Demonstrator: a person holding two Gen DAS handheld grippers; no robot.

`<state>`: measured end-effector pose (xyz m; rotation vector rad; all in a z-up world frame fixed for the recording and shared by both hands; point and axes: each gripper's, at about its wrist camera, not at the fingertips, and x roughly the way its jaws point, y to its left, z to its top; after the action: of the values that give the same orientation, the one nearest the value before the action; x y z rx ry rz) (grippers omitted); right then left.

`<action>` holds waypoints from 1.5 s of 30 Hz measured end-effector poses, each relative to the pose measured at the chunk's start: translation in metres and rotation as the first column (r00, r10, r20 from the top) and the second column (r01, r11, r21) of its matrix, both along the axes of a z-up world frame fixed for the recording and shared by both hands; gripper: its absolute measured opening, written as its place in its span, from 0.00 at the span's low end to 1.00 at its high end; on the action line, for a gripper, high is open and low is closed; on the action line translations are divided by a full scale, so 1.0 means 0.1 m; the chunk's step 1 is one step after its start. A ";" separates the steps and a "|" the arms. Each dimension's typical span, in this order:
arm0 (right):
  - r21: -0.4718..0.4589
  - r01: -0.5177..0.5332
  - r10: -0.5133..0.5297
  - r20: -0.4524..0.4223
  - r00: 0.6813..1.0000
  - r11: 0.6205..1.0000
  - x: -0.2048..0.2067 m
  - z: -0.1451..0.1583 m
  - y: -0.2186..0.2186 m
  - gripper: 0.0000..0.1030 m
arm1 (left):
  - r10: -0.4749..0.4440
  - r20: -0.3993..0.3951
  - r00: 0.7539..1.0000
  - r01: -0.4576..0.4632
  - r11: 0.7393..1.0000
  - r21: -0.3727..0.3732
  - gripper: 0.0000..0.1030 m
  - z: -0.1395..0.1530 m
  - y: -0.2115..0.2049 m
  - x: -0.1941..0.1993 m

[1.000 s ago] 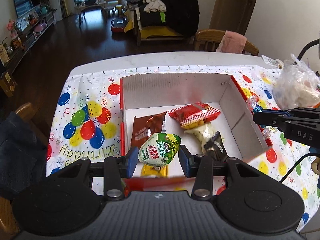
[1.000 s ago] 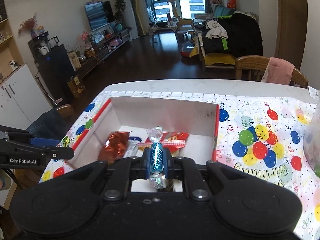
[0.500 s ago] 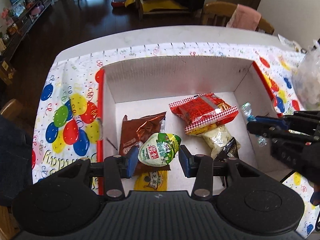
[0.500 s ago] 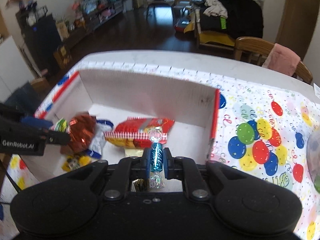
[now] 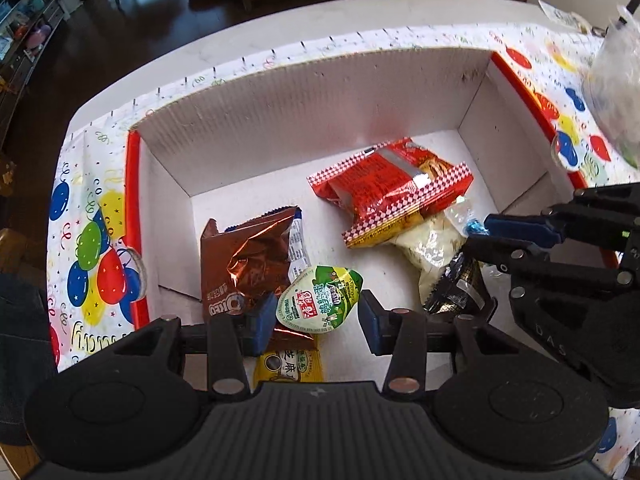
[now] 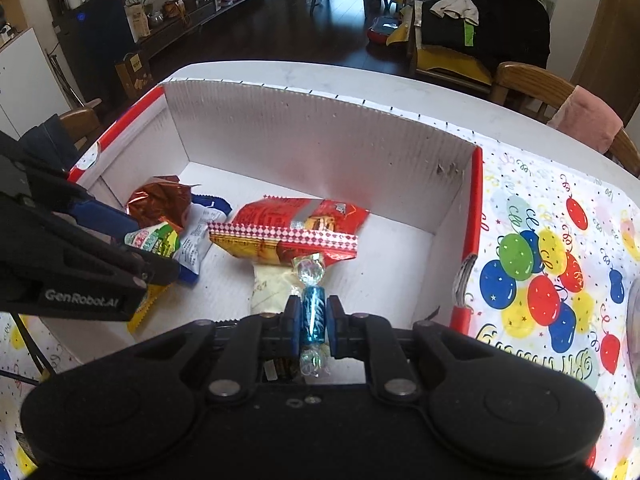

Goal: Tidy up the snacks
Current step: 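Open both tools to drop the cup and candy into the box, then withdraw both tools from the box and move toward the silver packet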

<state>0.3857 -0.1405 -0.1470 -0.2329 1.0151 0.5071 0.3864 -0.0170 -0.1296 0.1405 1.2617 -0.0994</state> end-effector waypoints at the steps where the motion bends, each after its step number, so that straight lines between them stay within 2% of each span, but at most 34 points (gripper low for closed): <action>1: -0.001 -0.001 0.001 -0.003 1.000 1.000 0.00 -0.01 0.01 0.14 | -0.004 -0.004 1.000 0.004 1.000 0.004 0.43 -0.01 -0.01 0.00; 8: -0.005 0.000 0.000 0.001 1.000 1.000 -0.02 0.00 0.01 0.19 | -0.023 -0.010 1.000 0.023 1.000 0.014 0.44 -0.05 -0.08 0.00; 11: 0.004 0.006 -0.006 0.001 1.000 1.000 -0.04 0.03 -0.01 0.21 | -0.024 -0.006 1.000 0.024 1.000 -0.002 0.45 -0.03 -0.07 -0.01; 13: 0.015 0.014 -0.014 -0.001 1.000 1.000 -0.05 0.06 -0.04 0.23 | -0.017 0.000 1.000 0.017 1.000 -0.016 0.50 0.00 -0.06 -0.03; 16: 0.034 0.025 -0.025 -0.002 1.000 0.999 -0.09 0.13 -0.09 0.27 | -0.009 0.013 1.000 0.010 0.999 -0.032 0.50 0.05 -0.04 -0.09; 37: 0.208 0.078 -0.095 0.076 0.993 0.975 -0.75 0.80 -0.32 0.40 | 0.023 0.196 0.980 0.003 0.991 -0.132 0.51 0.77 0.17 -0.87; 41: 0.228 0.073 -0.097 0.098 0.990 0.971 -0.92 0.89 -0.30 0.45 | 0.020 0.233 0.972 0.013 0.990 -0.140 0.52 0.90 0.19 -1.07; 43: 0.239 0.068 -0.096 0.106 0.990 0.969 -1.01 0.93 -0.29 0.47 | 0.021 0.250 0.968 0.016 0.989 -0.145 0.55 0.95 0.20 -1.17; 45: 0.248 0.063 -0.094 0.114 0.989 0.967 -1.10 0.97 -0.28 0.54 | 0.022 0.267 0.964 0.019 0.989 -0.149 0.56 1.00 0.22 -1.28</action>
<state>0.2757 -0.1686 -0.0505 -0.0042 0.8273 0.5330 0.2586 0.0049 -0.0297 0.0210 0.9798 -0.1684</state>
